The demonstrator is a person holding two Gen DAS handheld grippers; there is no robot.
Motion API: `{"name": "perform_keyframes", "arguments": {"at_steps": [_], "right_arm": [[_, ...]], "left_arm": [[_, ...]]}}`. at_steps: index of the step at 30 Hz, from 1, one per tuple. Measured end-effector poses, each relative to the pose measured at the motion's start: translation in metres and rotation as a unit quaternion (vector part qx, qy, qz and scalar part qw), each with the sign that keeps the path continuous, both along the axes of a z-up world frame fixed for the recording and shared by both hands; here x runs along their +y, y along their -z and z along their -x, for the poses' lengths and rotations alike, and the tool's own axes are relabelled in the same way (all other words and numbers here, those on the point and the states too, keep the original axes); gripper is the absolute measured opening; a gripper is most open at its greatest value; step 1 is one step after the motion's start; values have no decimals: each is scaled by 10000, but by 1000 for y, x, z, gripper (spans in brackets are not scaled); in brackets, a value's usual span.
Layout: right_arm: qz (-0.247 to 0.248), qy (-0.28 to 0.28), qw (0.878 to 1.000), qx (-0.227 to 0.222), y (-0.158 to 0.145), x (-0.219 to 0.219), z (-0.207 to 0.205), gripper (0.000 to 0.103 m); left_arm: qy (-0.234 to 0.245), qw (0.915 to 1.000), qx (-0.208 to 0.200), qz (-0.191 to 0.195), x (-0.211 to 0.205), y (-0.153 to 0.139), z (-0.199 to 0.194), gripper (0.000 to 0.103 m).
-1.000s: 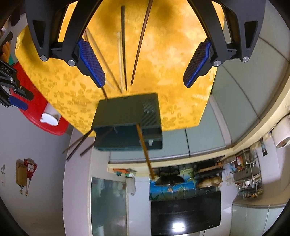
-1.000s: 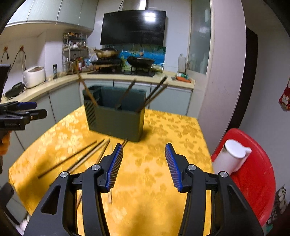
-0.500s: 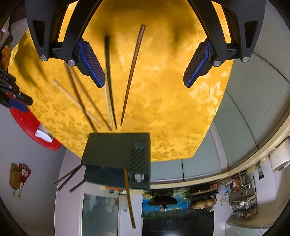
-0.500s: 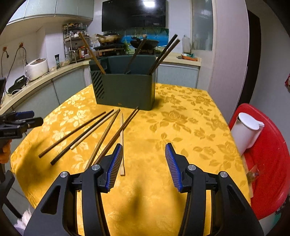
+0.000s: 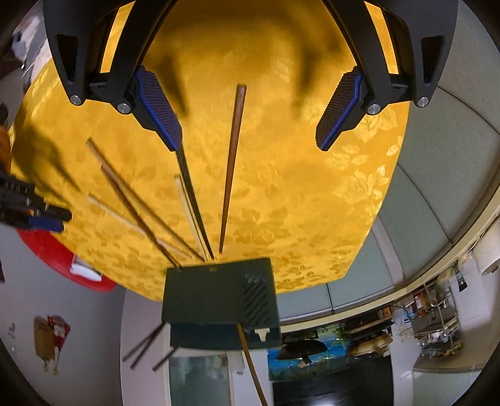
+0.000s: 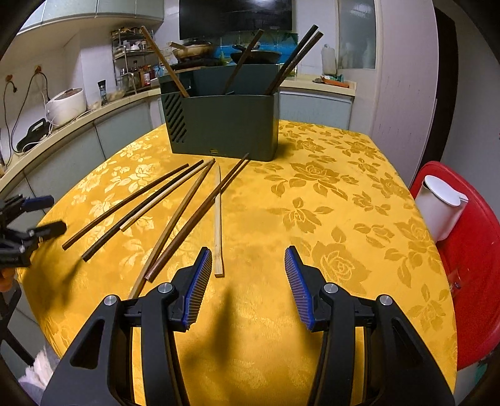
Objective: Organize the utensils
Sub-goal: 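Move both open grippers back down toward the remaining chopsticks, then grasp a brown chopstick with the left gripper while the right gripper grasps a light wooden chopstick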
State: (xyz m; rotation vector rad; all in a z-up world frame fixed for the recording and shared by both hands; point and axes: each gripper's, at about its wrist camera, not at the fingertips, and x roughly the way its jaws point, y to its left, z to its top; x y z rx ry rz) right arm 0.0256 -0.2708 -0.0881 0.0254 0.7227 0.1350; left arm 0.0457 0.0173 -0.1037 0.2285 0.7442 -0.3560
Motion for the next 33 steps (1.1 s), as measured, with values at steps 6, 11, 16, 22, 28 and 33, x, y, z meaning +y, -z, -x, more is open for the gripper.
{"name": "perform_keyframes", "arguments": {"at_steps": [6, 11, 16, 22, 28, 33], "right_arm": [[-17, -12, 10000, 26, 2, 1, -1, 48], [4, -45, 10000, 58, 6, 5, -1, 48], [-60, -117, 9997, 185, 14, 9, -7, 48], [37, -251, 9992, 301, 24, 20, -15, 47], [110, -287, 9986, 419, 28, 28, -24, 45], [156, -297, 9982, 488, 30, 33, -32, 32]], "left_arm": [[123, 9997, 187, 65, 0, 10, -1, 57], [234, 9982, 524, 189, -1, 24, -3, 34], [245, 9986, 430, 184, -1, 28, 1, 31], [90, 9989, 398, 244, 6, 27, -2, 11], [9, 9987, 425, 289, 8, 26, -5, 7], [0, 9986, 434, 306, 9, 27, -4, 6]]}}
